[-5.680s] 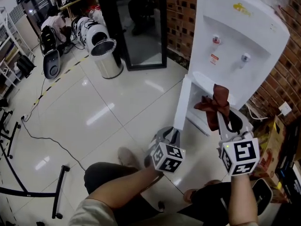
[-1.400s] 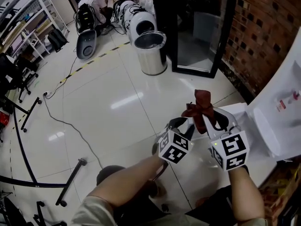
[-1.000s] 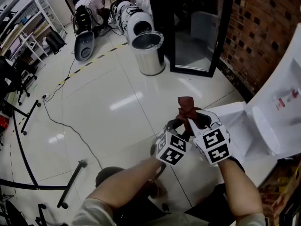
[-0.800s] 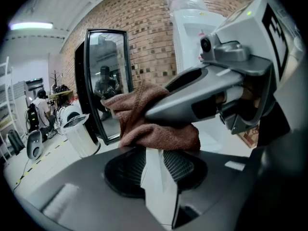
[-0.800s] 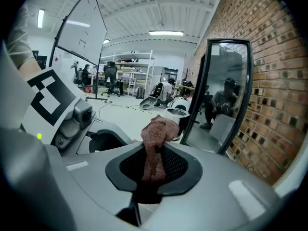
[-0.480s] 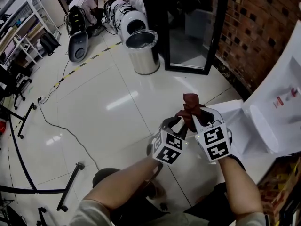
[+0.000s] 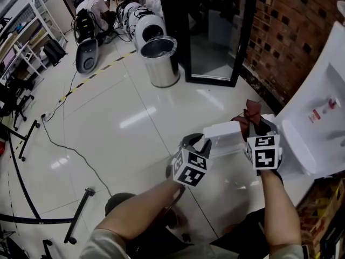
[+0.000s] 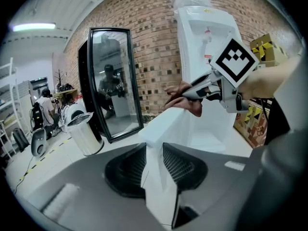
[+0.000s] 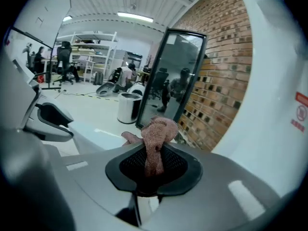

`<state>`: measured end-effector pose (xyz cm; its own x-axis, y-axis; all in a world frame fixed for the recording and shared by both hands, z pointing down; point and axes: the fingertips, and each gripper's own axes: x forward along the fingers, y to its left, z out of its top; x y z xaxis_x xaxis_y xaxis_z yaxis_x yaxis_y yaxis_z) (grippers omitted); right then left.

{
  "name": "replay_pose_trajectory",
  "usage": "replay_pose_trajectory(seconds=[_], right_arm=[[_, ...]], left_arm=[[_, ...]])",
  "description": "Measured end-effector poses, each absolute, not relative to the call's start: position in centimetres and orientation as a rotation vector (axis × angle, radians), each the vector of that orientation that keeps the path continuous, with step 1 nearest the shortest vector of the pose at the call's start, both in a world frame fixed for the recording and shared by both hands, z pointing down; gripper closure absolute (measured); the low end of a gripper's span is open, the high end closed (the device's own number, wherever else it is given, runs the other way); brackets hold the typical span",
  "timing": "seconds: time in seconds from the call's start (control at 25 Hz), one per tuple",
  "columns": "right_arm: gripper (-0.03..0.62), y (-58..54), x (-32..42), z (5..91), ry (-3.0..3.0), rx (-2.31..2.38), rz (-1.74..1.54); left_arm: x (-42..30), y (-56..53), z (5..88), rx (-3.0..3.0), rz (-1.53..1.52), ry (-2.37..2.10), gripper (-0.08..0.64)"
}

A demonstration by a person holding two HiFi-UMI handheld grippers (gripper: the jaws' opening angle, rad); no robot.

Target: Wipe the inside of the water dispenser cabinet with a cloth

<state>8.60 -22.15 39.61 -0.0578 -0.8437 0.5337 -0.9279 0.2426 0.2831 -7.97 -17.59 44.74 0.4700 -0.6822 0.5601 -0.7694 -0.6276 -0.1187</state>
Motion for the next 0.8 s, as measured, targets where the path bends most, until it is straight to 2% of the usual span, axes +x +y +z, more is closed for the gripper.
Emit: replay_pose_trajectory(seconds=[0.2, 0.8], right_arm=[[0.521, -22.1, 13.7, 39.8, -1.750, 1.749, 0.235], [0.520, -21.7, 14.9, 40.2, -1.637, 1.826, 0.218]], left_arm=[[-8.1, -17.8, 44.7, 2.558, 0.872, -1.286, 0.449], [-8.0, -17.9, 44.7, 2.562, 0.881, -1.285, 0.451]])
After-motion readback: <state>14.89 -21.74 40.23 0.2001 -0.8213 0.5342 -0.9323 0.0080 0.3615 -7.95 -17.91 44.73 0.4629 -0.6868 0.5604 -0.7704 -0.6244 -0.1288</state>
